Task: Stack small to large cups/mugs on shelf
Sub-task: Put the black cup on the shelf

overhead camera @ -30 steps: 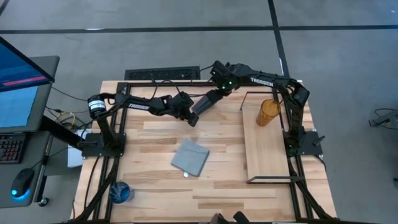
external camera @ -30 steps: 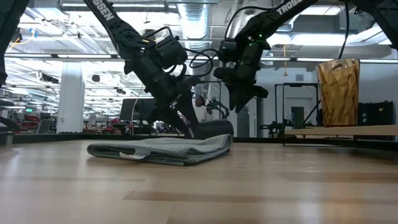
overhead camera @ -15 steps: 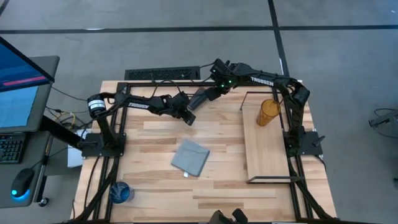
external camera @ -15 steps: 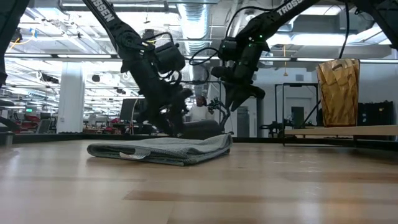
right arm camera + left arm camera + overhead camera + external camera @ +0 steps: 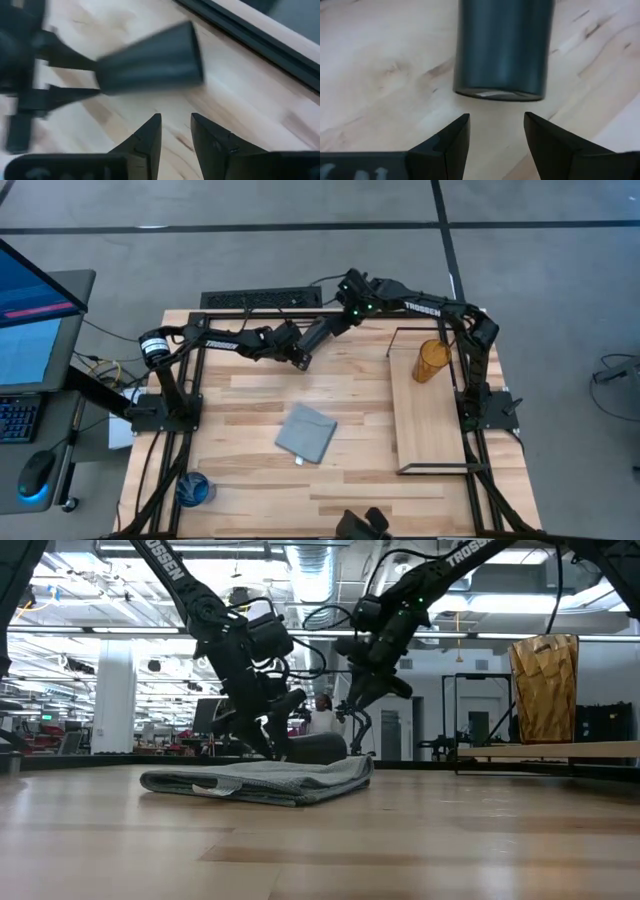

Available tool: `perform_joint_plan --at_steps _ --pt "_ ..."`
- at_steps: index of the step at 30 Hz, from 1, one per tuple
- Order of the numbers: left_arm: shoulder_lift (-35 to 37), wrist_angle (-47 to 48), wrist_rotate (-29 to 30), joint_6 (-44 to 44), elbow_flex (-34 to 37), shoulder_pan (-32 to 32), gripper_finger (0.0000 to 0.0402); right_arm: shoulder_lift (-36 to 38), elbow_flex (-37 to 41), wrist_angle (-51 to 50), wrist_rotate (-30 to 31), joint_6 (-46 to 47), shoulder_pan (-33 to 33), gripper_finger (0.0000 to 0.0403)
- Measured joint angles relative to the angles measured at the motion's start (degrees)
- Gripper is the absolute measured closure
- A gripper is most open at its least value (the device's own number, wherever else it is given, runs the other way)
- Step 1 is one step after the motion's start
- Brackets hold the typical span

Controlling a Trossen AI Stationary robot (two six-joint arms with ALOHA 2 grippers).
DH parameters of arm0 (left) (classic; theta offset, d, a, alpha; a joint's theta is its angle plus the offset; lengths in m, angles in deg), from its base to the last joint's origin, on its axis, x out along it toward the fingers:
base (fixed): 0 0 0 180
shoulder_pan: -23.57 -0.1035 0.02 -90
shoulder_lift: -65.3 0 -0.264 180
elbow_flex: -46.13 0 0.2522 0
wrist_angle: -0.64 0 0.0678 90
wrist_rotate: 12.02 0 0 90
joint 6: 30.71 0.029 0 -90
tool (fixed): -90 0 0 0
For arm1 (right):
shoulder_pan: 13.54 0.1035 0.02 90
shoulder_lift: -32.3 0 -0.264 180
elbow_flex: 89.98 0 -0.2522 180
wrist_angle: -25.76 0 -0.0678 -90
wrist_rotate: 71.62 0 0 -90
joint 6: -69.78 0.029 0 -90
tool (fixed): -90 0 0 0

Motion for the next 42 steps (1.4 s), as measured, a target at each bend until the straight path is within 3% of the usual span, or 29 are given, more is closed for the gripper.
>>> perform_joint_plan --at_steps 9,16,32,42 --pt "-0.14 -0.67 2.43 -1.00 0.00 -0.37 0.0223 -5.18 -0.13 2.52 -4.37 0.85 -3.41 0.0276" --pt "-3.45 -2.27 -0.27 -3.18 0.00 -0.32 0.0223 -10.26 -0.26 2.79 -7.53 -0.25 -3.98 0.0276" --pt "-4.28 -3.38 -1.56 -3.67 -0.04 -0.22 0.0223 -8.04 -0.81 7.93 -7.27 -3.26 -6.62 0.0276" --pt "-4.35 -3.48 -2.06 -3.84 -0.06 -0.39 0.0223 -8.37 -1.09 10.11 -12.45 -4.94 -6.83 0.0276"
